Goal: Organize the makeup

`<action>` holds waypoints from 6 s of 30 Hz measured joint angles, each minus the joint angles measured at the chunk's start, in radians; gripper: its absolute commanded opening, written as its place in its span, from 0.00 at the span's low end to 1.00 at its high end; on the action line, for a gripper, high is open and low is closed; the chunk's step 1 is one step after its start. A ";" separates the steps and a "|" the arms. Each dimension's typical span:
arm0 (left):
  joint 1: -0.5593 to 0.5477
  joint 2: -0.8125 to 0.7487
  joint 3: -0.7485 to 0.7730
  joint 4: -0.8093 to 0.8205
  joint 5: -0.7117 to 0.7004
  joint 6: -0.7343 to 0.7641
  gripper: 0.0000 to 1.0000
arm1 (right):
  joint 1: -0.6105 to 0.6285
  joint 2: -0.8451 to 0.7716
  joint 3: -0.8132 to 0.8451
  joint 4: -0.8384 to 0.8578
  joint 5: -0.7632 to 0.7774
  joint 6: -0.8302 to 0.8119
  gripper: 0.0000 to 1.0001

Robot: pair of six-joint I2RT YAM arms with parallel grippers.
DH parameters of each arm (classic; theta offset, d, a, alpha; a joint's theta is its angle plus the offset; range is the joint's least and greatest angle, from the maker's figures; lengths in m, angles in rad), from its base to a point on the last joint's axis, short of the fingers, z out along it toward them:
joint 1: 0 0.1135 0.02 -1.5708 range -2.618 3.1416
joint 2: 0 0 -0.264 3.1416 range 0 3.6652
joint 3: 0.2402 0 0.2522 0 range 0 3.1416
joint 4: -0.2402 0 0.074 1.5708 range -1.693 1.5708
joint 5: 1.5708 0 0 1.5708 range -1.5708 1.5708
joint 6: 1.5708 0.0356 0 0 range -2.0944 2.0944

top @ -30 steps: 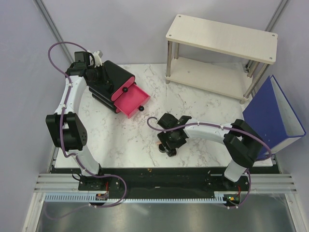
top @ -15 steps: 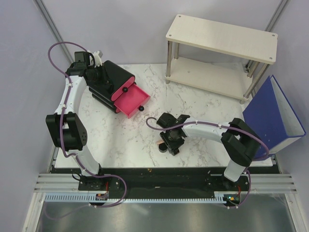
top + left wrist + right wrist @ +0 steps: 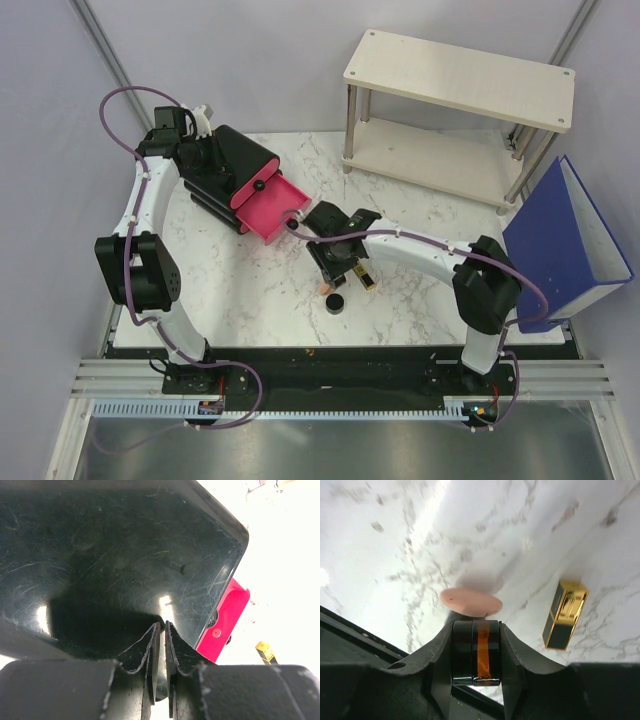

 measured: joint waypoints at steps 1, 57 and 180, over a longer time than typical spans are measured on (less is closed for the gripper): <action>0.000 0.000 0.000 0.000 0.001 0.000 0.19 | -0.003 0.016 0.040 0.004 0.000 -0.004 0.16; 0.002 -0.016 -0.027 0.006 0.050 0.000 0.19 | -0.160 0.240 0.122 0.350 -0.112 0.107 0.46; 0.002 -0.027 -0.040 0.006 0.051 0.001 0.20 | -0.009 0.105 0.069 0.099 -0.008 -0.072 0.61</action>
